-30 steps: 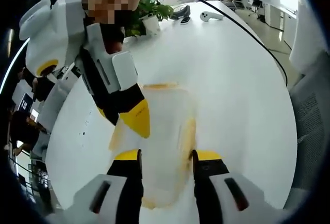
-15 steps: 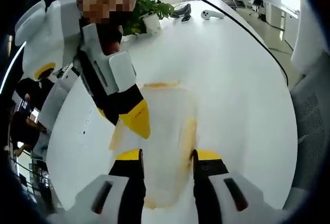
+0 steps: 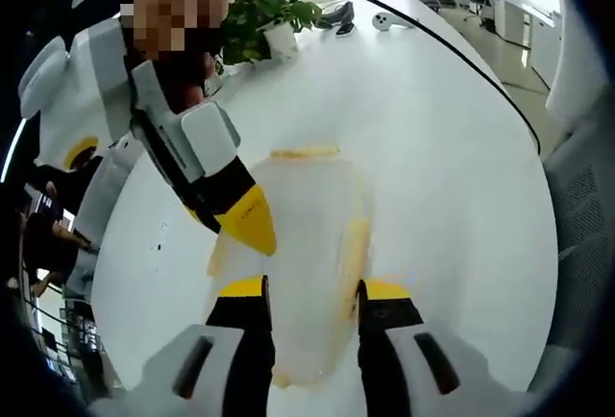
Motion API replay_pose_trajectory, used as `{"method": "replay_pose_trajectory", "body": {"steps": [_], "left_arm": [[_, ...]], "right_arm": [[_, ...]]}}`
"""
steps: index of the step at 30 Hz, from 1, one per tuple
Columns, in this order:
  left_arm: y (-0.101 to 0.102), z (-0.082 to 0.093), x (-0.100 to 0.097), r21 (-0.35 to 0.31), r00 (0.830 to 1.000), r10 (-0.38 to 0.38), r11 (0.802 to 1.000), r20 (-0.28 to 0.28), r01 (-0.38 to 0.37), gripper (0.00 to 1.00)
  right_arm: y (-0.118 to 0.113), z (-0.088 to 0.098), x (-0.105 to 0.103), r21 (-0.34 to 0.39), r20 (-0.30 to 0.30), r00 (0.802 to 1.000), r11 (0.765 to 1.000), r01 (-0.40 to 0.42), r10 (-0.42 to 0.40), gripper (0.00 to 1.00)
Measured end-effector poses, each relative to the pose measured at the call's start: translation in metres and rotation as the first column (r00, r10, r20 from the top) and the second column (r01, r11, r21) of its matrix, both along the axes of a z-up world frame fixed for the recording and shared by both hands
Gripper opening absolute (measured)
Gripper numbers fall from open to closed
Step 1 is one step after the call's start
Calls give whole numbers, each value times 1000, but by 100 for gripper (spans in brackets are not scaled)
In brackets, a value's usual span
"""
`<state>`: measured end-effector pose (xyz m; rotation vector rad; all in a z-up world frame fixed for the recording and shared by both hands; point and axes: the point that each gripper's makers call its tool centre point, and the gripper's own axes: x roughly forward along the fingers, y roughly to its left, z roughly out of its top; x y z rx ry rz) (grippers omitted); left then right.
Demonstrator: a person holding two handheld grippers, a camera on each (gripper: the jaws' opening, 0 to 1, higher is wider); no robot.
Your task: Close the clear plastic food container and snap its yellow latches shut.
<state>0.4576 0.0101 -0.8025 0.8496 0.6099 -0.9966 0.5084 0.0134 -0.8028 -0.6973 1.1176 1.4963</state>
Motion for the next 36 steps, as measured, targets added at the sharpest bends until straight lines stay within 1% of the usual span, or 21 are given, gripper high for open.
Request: {"method": "replay_pose_trajectory", "body": {"steps": [3,7,10,15,18,19,20,25,27,29,30,31,33,34,36], "left_arm": [[5,0,1,-8,1000,1,1000,0,-1,30],[5,0,0,-1,1000,-5,1000,7,5,30],[5,1,0,4,1000,-13,1000,13,13,31],[6,2,0,10,1000,-13,1000,19,13,32],[7,2,0,15,999,-26,1000,22,25,34],[6,3,0,12,1000,-23,1000,20,23,34],[6,4,0,8,1000,-17,1000,17,17,34],[5,8,1,-28,1000,6,1000,-21,-7,36],[3,9,-1,-39,999,-6,999,-41,4,39],[2,8,-3,-22,999,-36,999,-41,35,41],[1,7,-5,-28,998,-43,999,-50,41,44],[0,7,-8,-39,997,-46,998,-66,43,47],[1,7,-9,-49,996,-48,998,-78,44,50],[1,7,-9,-48,996,-49,998,-79,46,50],[3,8,-9,-39,996,-51,998,-78,48,48]], "right_arm": [[1,0,0,0,2,1000,1000,0,0,31],[2,0,1,3,5,1000,1000,1,-1,32],[1,0,2,28,4,1000,1000,13,-13,32],[5,2,3,33,6,1000,999,21,-21,34],[5,2,4,45,4,999,998,46,-46,35],[7,2,4,56,-4,998,996,70,-70,36],[6,2,4,62,-3,997,995,73,-73,36],[11,3,5,90,-11,992,988,126,-126,39],[11,4,5,96,-2,992,987,128,-129,41],[12,5,6,96,7,990,986,138,-140,42],[11,6,9,100,38,991,987,127,-131,44],[12,7,10,106,53,991,987,118,-124,46],[11,9,8,106,62,990,987,119,-126,48],[10,10,9,112,80,989,987,117,-126,48],[10,13,9,134,94,986,984,121,-134,48]]}}
